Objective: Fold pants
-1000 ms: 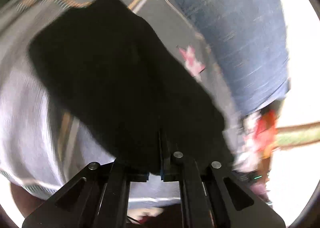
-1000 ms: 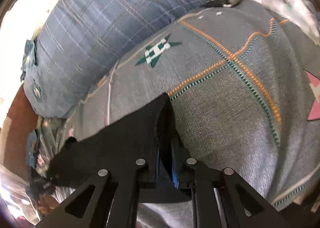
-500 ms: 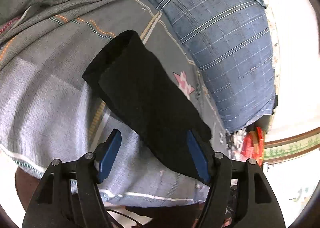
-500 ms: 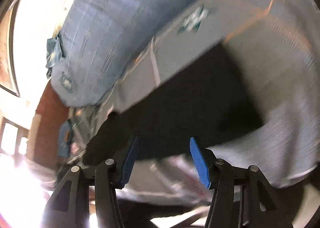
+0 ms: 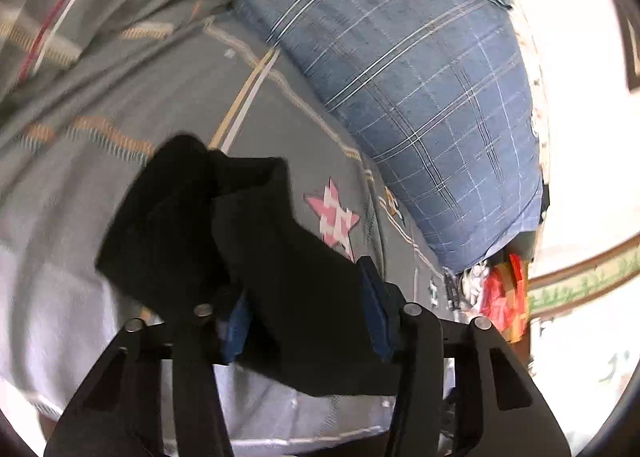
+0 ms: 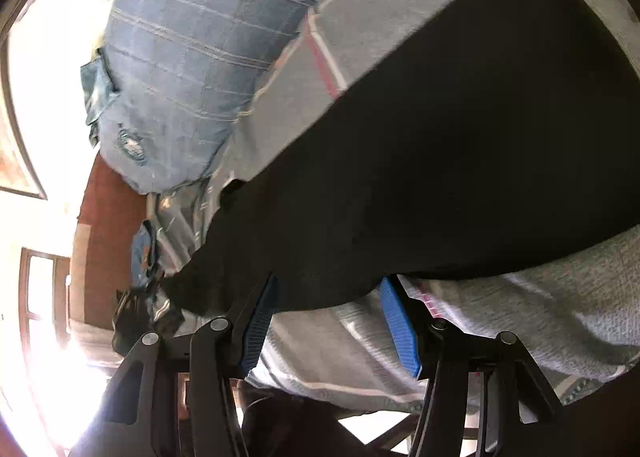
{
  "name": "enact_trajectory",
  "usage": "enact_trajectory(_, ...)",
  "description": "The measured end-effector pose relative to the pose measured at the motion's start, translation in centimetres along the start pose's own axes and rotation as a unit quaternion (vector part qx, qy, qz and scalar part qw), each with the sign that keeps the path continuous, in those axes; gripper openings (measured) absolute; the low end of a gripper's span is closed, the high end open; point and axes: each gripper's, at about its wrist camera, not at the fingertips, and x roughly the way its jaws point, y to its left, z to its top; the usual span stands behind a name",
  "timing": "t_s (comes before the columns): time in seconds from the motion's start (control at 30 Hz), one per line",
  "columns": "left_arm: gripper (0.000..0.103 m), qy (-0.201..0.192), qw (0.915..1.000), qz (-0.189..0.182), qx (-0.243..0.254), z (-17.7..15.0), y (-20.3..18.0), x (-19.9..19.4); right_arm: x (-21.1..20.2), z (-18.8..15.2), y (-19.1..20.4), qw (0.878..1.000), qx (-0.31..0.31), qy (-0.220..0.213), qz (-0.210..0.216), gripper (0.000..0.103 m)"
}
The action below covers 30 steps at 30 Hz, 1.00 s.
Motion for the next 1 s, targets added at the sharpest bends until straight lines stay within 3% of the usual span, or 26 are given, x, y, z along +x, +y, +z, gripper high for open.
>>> enact_trajectory(0.17,0.037,0.026,0.9983,0.043,-0.03,-0.8,4.2,1.0,0.1,-0.8,-0.1,1.0,0.011,0.008,0.014,0.056)
enact_trajectory(0.27,0.038,0.023,0.9974,-0.002,-0.068,-1.9,6.4,0.1,0.8,-0.8,-0.2,1.0,0.014,0.022,0.008,0.056)
enact_trajectory(0.37,0.047,0.016,0.996,-0.023,-0.085,-2.4,7.0,-0.3,1.8,-0.4,-0.2,0.999,0.022,0.023,0.006,0.056)
enact_trajectory(0.43,0.048,0.022,0.9947,-0.029,-0.096,-2.2,7.1,0.1,2.0,0.0,0.1,1.0,0.021,0.016,0.006,0.056)
enact_trajectory(0.5,0.047,0.022,0.9949,-0.033,-0.093,-1.5,6.5,0.3,2.0,0.6,1.1,1.0,-0.009,-0.003,-0.005,0.042)
enact_trajectory(0.53,0.044,0.009,0.996,-0.032,-0.083,-0.9,6.0,0.1,1.7,1.0,1.8,0.999,-0.04,-0.023,-0.026,0.02)
enact_trajectory(0.57,0.031,-0.003,0.997,-0.027,-0.072,-0.7,5.4,-0.1,1.6,1.3,2.4,0.997,-0.063,-0.034,-0.032,0.018)
enact_trajectory(0.6,0.026,-0.015,0.9982,-0.005,-0.058,-0.1,5.0,-0.1,1.6,1.4,2.8,0.995,-0.084,-0.045,-0.038,0.018)
enact_trajectory(0.67,0.026,-0.012,0.996,0.074,-0.049,0.4,5.2,1.1,2.3,1.5,2.1,0.995,-0.072,-0.039,-0.049,0.018)
enact_trajectory(0.7,0.024,-0.004,0.9953,0.078,-0.056,0.3,5.7,1.5,2.7,1.4,1.7,0.996,-0.063,-0.03,-0.049,0.018)
enact_trajectory(0.8,0.025,-0.003,0.9964,0.046,-0.07,-0.4,6.6,0.5,1.6,0.5,-0.1,0.999,-0.027,-0.01,-0.02,0.023)
enact_trajectory(0.9,0.025,-0.007,0.9979,0.011,-0.064,-1.3,6.7,-1.7,-2.0,0.0,-1.3,0.999,-0.014,-0.031,-0.017,0.024)
enact_trajectory(0.93,0.027,-0.01,0.9983,0.009,-0.057,-1.5,6.7,-2.3,-3.8,0.1,-1.9,0.998,-0.008,-0.052,-0.023,0.026)
enact_trajectory(1.0,0.045,-0.011,0.9985,0.007,-0.054,-1.2,6.7,-2.9,-7.6,0.8,-3.3,0.993,0.007,-0.106,-0.047,0.034)
